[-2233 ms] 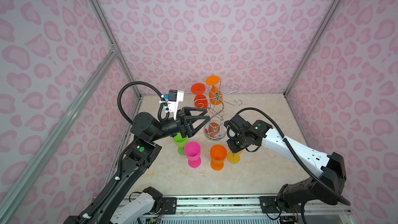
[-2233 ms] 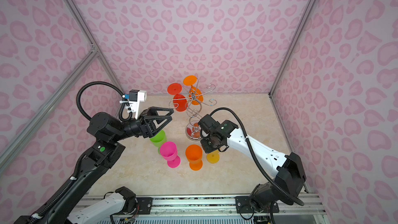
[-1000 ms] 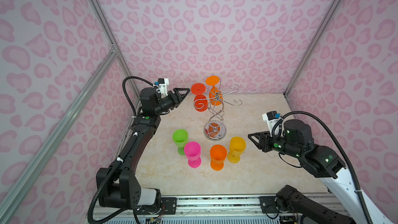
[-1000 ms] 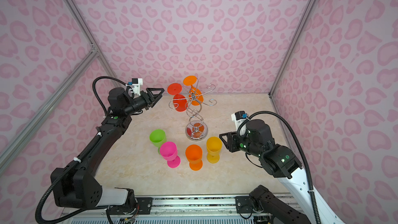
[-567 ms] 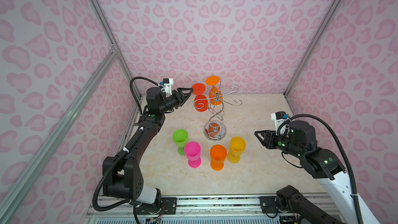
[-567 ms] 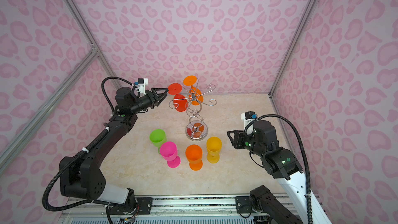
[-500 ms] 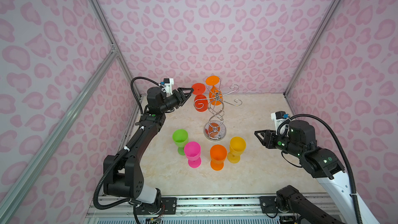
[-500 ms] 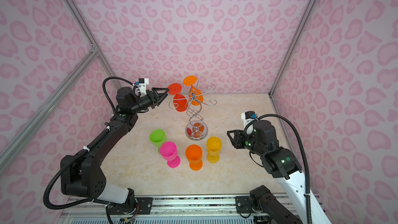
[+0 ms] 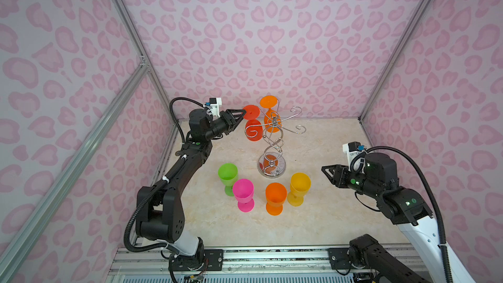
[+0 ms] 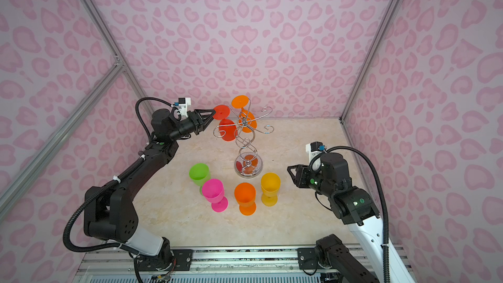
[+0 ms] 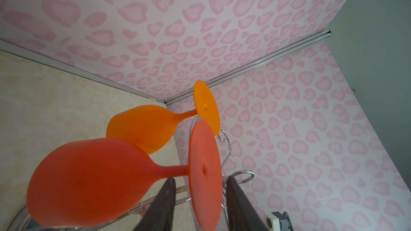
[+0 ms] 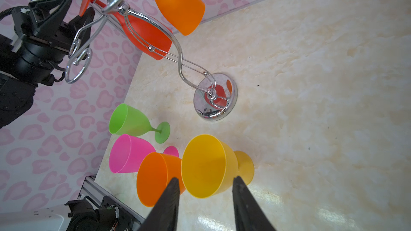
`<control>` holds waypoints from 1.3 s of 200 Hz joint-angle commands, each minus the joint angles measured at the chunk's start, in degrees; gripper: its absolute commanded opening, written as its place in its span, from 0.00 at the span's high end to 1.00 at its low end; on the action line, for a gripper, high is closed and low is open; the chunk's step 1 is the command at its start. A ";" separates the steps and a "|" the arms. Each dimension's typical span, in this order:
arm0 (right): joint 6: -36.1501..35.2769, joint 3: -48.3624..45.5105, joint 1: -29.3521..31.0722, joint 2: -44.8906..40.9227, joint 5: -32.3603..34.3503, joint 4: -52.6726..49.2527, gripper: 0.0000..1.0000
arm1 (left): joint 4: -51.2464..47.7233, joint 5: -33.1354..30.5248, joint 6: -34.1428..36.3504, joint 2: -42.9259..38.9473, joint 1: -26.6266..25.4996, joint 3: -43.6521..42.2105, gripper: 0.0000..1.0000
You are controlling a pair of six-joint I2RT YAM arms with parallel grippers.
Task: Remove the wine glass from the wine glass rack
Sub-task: 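Raise the left gripper to the red glass foot while the right withdraws, then close the left gripper on the red glass foot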
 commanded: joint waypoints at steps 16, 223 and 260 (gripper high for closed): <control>0.59 -0.97 -0.29 0.00 -1.23 1.82 0.59 | 3.73 0.23 -0.42 0.65 -0.01 0.93 0.67; 0.89 -4.77 -2.56 0.45 -4.44 5.17 0.60 | 4.93 0.81 -4.15 2.65 0.95 4.96 0.98; 0.60 -5.16 -3.17 0.01 -4.79 5.00 0.60 | 5.08 0.24 -4.33 3.54 0.92 6.00 0.98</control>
